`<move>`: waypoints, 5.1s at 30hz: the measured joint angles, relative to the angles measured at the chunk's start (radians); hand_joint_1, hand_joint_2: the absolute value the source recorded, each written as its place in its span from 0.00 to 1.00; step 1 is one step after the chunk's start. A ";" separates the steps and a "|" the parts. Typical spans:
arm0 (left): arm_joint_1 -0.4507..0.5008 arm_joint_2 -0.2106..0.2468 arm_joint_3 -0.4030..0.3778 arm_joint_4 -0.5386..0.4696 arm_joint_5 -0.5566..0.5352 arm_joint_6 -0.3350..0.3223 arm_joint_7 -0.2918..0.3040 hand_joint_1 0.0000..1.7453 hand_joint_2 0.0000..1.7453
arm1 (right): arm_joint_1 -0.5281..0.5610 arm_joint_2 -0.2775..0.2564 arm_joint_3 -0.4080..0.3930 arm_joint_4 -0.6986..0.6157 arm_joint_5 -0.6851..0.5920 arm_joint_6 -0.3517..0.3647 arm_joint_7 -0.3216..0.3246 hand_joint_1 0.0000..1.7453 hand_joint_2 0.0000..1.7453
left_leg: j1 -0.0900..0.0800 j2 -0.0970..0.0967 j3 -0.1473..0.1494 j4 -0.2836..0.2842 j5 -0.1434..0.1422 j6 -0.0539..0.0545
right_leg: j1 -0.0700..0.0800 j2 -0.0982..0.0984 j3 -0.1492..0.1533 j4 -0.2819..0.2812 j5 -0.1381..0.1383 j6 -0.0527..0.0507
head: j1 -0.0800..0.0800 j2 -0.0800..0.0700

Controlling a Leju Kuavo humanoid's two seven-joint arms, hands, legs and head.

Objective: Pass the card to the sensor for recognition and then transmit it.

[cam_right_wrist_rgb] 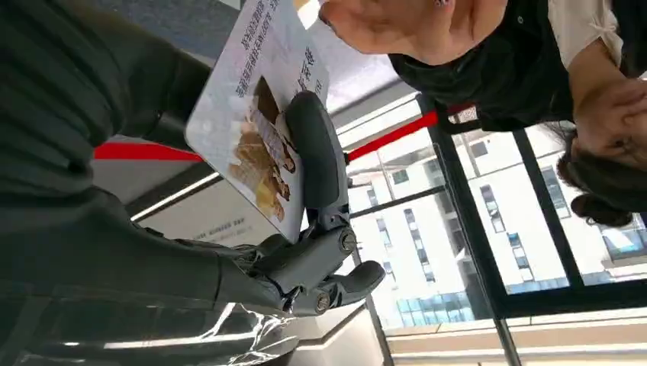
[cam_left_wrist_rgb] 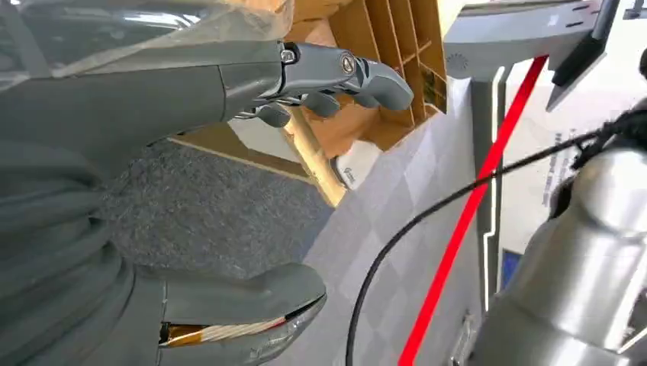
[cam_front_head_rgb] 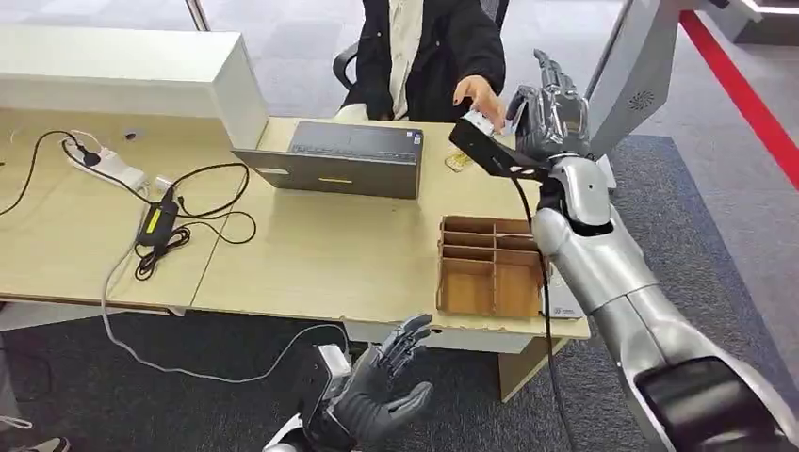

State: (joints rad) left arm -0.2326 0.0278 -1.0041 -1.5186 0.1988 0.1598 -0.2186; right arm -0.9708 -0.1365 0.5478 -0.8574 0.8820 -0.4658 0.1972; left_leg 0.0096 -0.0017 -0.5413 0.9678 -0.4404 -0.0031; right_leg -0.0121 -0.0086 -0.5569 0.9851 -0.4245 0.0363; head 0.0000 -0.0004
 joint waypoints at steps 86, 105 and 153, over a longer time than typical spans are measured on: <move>0.069 0.006 0.063 0.022 -0.045 0.071 0.061 0.00 1.00 | 0.468 -0.089 0.043 -0.340 0.081 -0.120 0.111 0.00 1.00 | 0.000 0.001 0.001 0.000 -0.001 0.001 | 0.000 0.000 0.000 -0.002 0.000 0.000 | 0.000 0.000; 0.056 0.020 0.045 -0.006 -0.023 0.046 0.065 0.00 1.00 | 0.496 -0.154 -0.034 -0.317 0.207 -0.055 0.168 0.00 1.00 | 0.000 0.000 0.001 0.000 -0.001 0.001 | 0.000 0.000 0.000 -0.002 0.000 0.001 | 0.000 0.000; 0.056 0.048 0.021 -0.045 0.009 0.062 0.063 0.00 1.00 | 0.374 -0.096 -0.032 -0.013 0.098 -0.091 0.069 1.00 1.00 | 0.000 0.000 0.001 0.000 -0.001 0.001 | 0.000 0.000 0.000 -0.002 0.001 0.001 | 0.000 0.000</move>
State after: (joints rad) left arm -0.1769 0.0759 -0.9834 -1.5633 0.2075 0.2216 -0.1553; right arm -0.5972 -0.2327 0.5154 -0.8705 0.9796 -0.5566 0.2663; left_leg 0.0093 -0.0016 -0.5407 0.9681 -0.4410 -0.0022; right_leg -0.0123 -0.0083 -0.5567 0.9836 -0.4239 0.0376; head -0.0004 -0.0004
